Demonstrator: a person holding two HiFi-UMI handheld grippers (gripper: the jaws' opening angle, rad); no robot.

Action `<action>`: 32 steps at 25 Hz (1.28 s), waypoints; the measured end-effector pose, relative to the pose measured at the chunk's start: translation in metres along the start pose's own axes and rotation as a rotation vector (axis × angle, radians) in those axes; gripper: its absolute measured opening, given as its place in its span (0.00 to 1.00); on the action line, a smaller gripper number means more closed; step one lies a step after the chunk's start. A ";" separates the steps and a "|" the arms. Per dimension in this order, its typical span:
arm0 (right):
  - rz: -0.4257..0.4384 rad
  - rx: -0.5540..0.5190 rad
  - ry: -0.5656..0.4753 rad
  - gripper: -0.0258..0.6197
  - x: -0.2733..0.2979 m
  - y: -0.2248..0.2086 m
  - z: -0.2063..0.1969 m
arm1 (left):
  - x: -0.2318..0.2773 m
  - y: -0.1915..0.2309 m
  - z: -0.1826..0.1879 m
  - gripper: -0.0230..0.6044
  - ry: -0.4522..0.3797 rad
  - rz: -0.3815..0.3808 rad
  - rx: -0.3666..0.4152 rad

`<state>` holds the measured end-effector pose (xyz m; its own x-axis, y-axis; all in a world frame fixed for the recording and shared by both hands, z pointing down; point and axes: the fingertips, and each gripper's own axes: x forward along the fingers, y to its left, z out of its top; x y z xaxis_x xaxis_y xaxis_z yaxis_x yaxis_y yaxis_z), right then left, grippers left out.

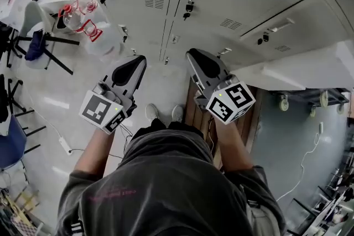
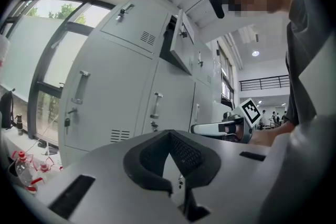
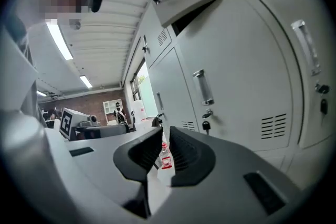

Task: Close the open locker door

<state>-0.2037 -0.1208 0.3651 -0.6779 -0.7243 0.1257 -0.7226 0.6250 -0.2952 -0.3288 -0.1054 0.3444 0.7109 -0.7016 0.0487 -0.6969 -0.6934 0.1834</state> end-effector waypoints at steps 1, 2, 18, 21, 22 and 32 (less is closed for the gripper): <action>-0.007 -0.003 -0.012 0.12 -0.014 -0.005 0.005 | 0.007 -0.011 0.003 0.06 0.000 -0.012 0.005; -0.014 -0.007 -0.023 0.12 -0.028 -0.010 0.011 | 0.015 -0.022 0.007 0.06 -0.002 -0.023 0.010; -0.058 -0.050 -0.162 0.10 -0.179 -0.081 0.079 | 0.105 -0.149 0.051 0.06 -0.080 -0.107 0.098; -0.074 -0.052 -0.175 0.10 -0.194 -0.085 0.084 | 0.111 -0.159 0.052 0.06 -0.082 -0.116 0.097; -0.080 -0.053 -0.179 0.10 -0.198 -0.086 0.085 | 0.112 -0.161 0.052 0.06 -0.082 -0.119 0.097; -0.147 -0.053 -0.187 0.09 -0.199 -0.078 0.084 | 0.103 -0.153 0.055 0.06 -0.076 -0.153 0.092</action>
<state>-0.0011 -0.0503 0.2832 -0.5315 -0.8469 -0.0149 -0.8212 0.5195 -0.2361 -0.1542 -0.0807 0.2676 0.8022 -0.5952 -0.0477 -0.5897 -0.8023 0.0926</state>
